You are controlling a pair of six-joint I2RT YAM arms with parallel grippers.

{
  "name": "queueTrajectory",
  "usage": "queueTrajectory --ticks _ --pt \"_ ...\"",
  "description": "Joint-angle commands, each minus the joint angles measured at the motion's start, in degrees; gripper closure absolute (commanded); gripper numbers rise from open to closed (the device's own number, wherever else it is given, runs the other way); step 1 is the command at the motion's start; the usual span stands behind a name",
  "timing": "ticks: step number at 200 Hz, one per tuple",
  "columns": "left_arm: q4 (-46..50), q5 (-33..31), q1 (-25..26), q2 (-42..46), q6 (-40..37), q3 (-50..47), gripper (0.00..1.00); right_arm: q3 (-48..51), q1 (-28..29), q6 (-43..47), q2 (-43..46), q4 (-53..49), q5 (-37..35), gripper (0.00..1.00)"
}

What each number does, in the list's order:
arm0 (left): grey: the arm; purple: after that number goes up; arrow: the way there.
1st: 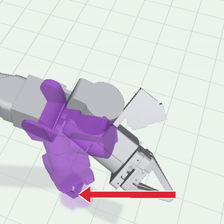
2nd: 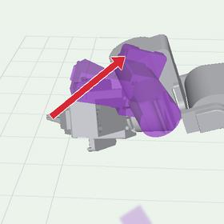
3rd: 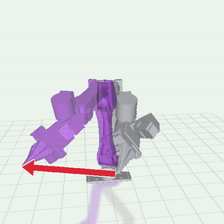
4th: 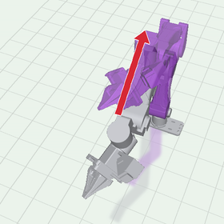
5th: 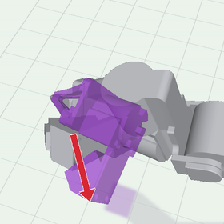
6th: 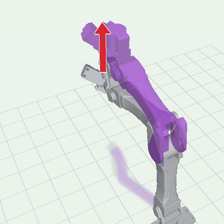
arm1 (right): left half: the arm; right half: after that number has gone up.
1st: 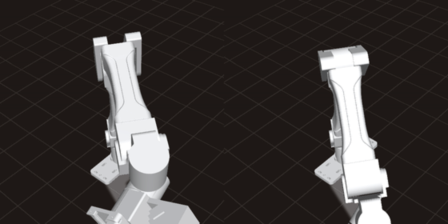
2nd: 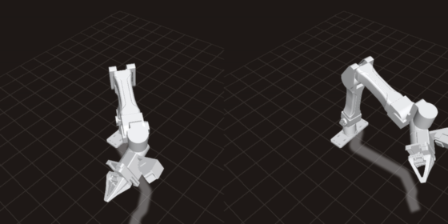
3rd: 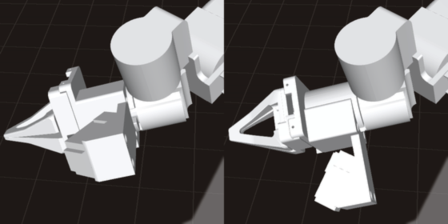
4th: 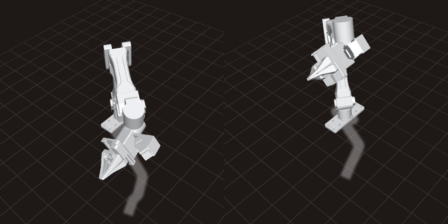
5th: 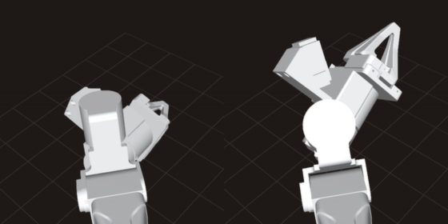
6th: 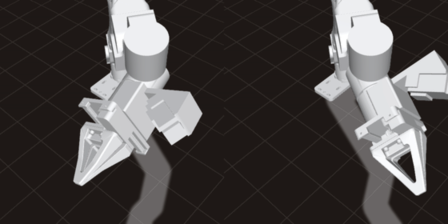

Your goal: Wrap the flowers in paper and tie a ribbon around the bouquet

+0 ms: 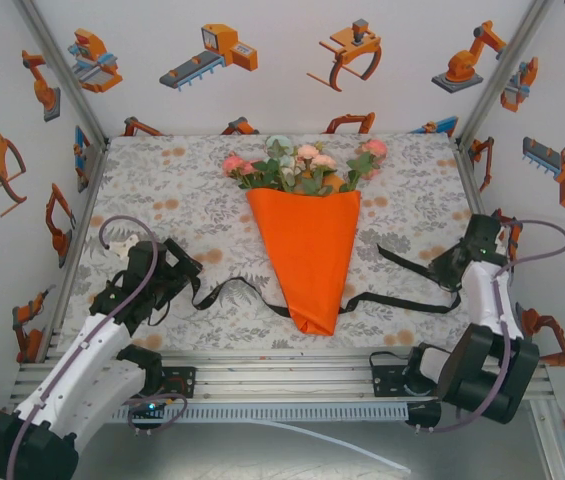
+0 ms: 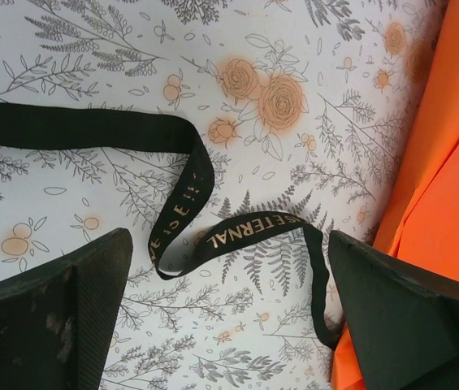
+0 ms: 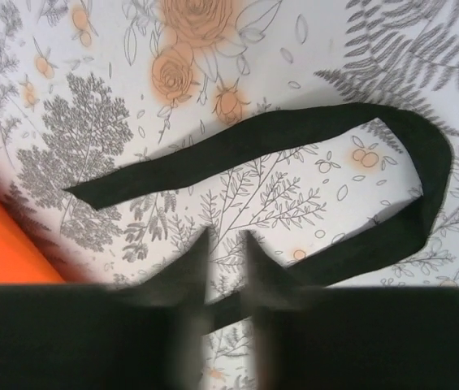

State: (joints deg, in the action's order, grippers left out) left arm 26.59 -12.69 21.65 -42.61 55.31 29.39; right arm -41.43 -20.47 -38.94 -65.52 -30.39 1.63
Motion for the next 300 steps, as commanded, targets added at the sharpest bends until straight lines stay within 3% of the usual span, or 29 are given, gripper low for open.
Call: queueTrajectory --ticks 1,19,39,110,132,173,230,300 --pt "-0.49 1.37 -0.39 -0.06 0.49 -0.65 0.01 -0.66 -0.90 4.56 0.42 -6.08 -8.52 0.26" --pt "-0.31 1.35 -0.40 0.27 -2.24 -0.04 0.00 0.37 -1.65 6.49 -1.81 -6.26 -11.40 0.18" --pt "0.03 1.18 -0.42 0.94 -5.04 0.40 0.01 1.13 -2.19 7.03 -5.41 -4.94 -10.50 0.16" --pt "0.74 1.19 -0.69 2.49 -5.54 -0.72 0.02 3.55 -2.29 2.84 -14.39 3.64 -5.98 0.30" --pt "0.96 1.26 -0.75 2.71 -4.88 -1.08 0.02 4.48 -2.57 2.07 -15.13 5.51 -5.09 0.50" --pt "1.22 1.24 -0.82 3.40 -3.76 -1.47 0.03 5.35 -2.73 1.15 -11.98 7.17 -1.43 1.00" --pt "1.31 2.56 -1.57 2.37 -2.79 -1.65 0.03 1.14 -1.26 -3.35 -4.57 5.65 9.51 1.00" --pt "5.94 3.45 -3.46 -2.62 2.46 -1.63 0.00 -9.94 13.92 -5.22 7.97 1.47 7.07 1.00"
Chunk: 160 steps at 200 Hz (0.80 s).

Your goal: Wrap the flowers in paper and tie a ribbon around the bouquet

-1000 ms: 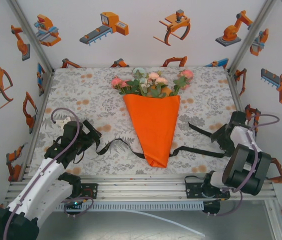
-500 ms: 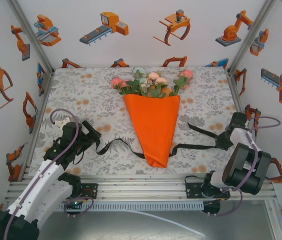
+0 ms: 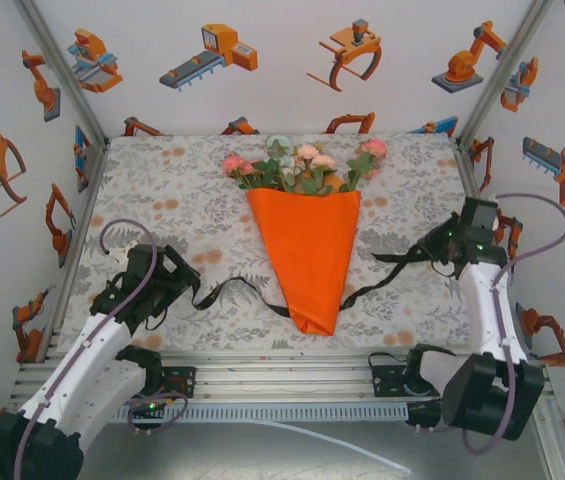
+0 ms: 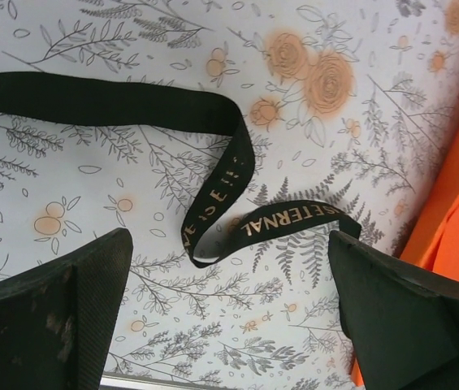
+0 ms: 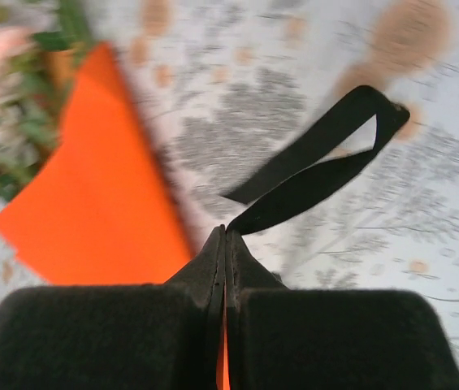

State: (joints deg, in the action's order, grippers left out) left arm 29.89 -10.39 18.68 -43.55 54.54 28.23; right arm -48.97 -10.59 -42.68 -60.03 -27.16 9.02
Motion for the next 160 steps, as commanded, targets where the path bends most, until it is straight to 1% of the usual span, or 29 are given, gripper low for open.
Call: queueTrajectory --ticks 1,7,22,40,64,77,94,105,113,133,160 --pt "2.64 1.16 -0.49 -1.79 3.34 -0.51 0.00 -2.42 4.28 -1.51 2.61 -1.76 -0.31 1.00" --pt "2.67 1.78 -0.53 -2.33 4.24 -0.75 0.01 -2.49 5.15 -1.55 3.15 -1.53 -0.27 1.00" --pt "1.75 3.66 -0.55 -3.76 6.50 -1.37 0.08 -2.51 6.80 -1.38 4.49 -0.93 0.18 1.00" --pt "0.24 5.85 -0.53 -6.15 8.71 -1.44 0.19 -2.39 7.89 -0.32 5.30 -0.59 1.23 1.00" --pt "-0.02 5.48 -0.44 -10.60 12.43 -1.34 0.30 -1.94 8.48 0.65 5.69 -0.70 2.38 1.00" --pt "-1.59 6.15 -0.31 -13.36 12.62 -1.21 0.37 -1.66 8.48 1.16 6.06 -0.70 2.76 1.00" --pt "-2.24 5.93 -0.07 -16.54 13.22 -0.73 0.47 -1.30 8.58 1.62 6.58 -0.77 2.89 1.00" --pt "-2.33 5.35 0.08 -17.79 13.30 -0.55 0.57 -1.21 8.58 1.72 6.93 -0.95 3.09 1.00" --pt "-2.29 4.71 0.20 -18.13 13.33 -0.55 0.67 -1.20 8.58 1.88 7.18 -1.07 3.20 1.00" --pt "-2.99 3.54 0.39 -17.34 13.00 -0.68 1.00 -1.69 8.63 3.38 7.70 -1.77 3.46 1.00" --pt "-5.59 4.10 1.09 -12.55 9.24 1.73 1.00 -3.36 8.81 6.46 8.61 -2.43 2.79 1.00"
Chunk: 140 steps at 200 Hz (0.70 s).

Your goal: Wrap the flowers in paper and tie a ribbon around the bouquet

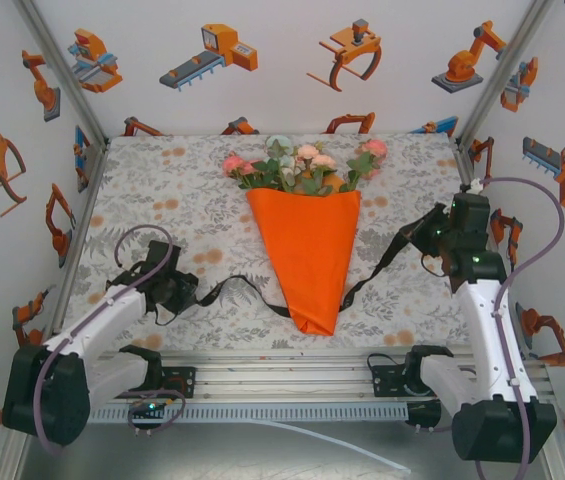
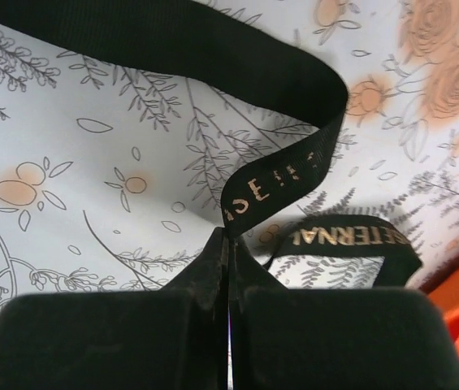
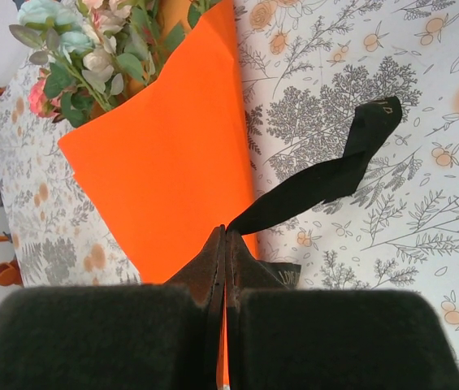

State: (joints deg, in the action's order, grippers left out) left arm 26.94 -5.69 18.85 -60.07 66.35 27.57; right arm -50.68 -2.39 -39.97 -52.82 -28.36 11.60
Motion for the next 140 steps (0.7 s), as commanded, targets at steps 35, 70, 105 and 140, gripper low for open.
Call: queueTrajectory --ticks 35,70,105,140 --pt "-4.15 -0.22 1.26 2.11 -7.46 11.22 1.00 -2.46 0.64 4.09 0.40 0.20 -0.36 1.00" --pt "-7.94 -0.87 1.26 -4.17 -10.09 17.63 1.00 -2.85 0.64 2.55 -0.35 3.56 -5.60 1.00" --pt "-11.91 -3.67 -1.21 -14.50 -14.67 23.76 1.00 -2.80 -0.33 5.00 -7.32 9.52 -14.38 1.00" --pt "-16.11 -1.19 -4.38 -22.99 -14.72 27.43 1.00 -4.94 -2.09 6.51 -16.19 15.44 -14.91 1.00"
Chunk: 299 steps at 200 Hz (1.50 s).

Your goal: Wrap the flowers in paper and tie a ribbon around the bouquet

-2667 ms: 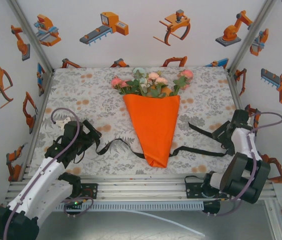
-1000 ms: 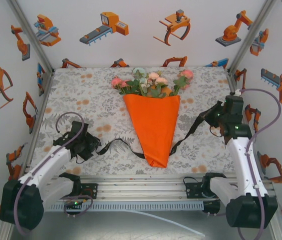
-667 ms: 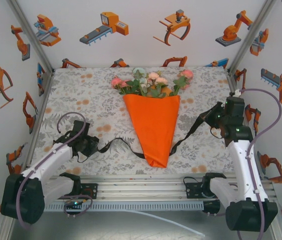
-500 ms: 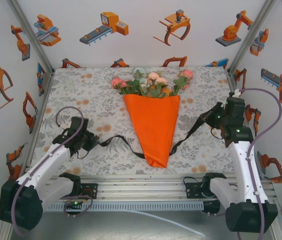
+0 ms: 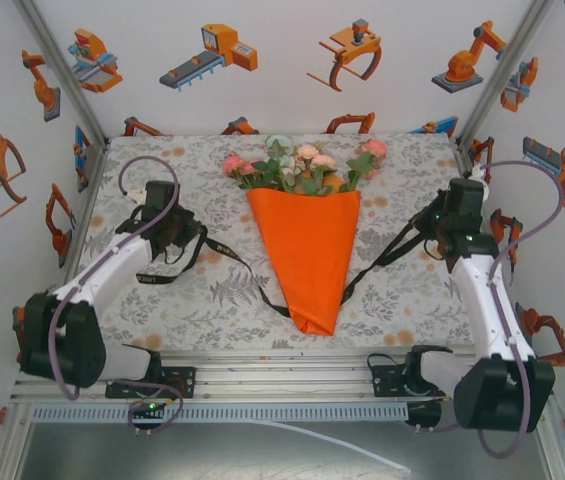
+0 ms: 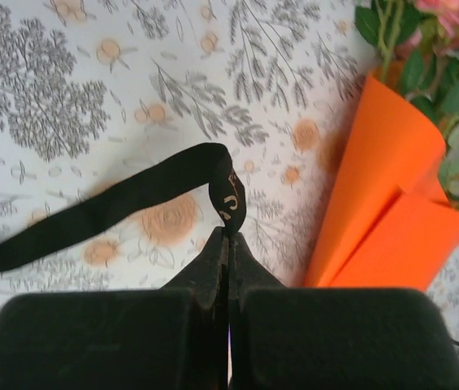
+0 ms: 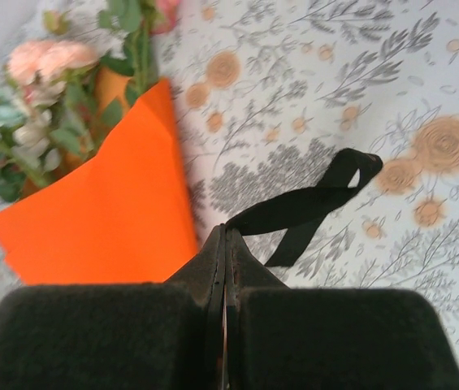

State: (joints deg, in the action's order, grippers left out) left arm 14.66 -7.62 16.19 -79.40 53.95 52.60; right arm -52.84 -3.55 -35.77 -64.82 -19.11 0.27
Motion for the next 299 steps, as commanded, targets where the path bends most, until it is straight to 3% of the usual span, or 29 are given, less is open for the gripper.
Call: queueTrajectory --ticks 1,113,149,196,249,299 --pt "-3.88 0.75 -1.79 -3.88 -2.35 2.50 1.00 -2.88 -0.98 2.43 -4.41 6.33 -3.64 1.00" --pt "-6.72 4.90 -6.55 -22.31 -4.82 14.49 1.00 -12.83 -5.02 1.09 -25.05 13.67 -1.23 1.00" --pt "-7.55 5.83 -6.63 -19.84 -5.50 13.31 1.00 -12.62 -5.02 0.49 -23.92 12.55 2.44 1.00" --pt "-10.63 12.72 -3.61 -7.28 -5.88 6.06 1.00 -8.58 -3.12 0.90 -12.19 8.90 11.65 1.00" --pt "-5.48 8.16 4.90 3.46 -11.02 1.79 1.00 -6.40 7.02 3.10 -2.60 1.70 13.17 1.00" --pt "-6.99 6.34 11.07 8.02 -16.10 -1.66 1.00 -10.14 25.12 2.14 -5.92 3.21 8.48 1.00"
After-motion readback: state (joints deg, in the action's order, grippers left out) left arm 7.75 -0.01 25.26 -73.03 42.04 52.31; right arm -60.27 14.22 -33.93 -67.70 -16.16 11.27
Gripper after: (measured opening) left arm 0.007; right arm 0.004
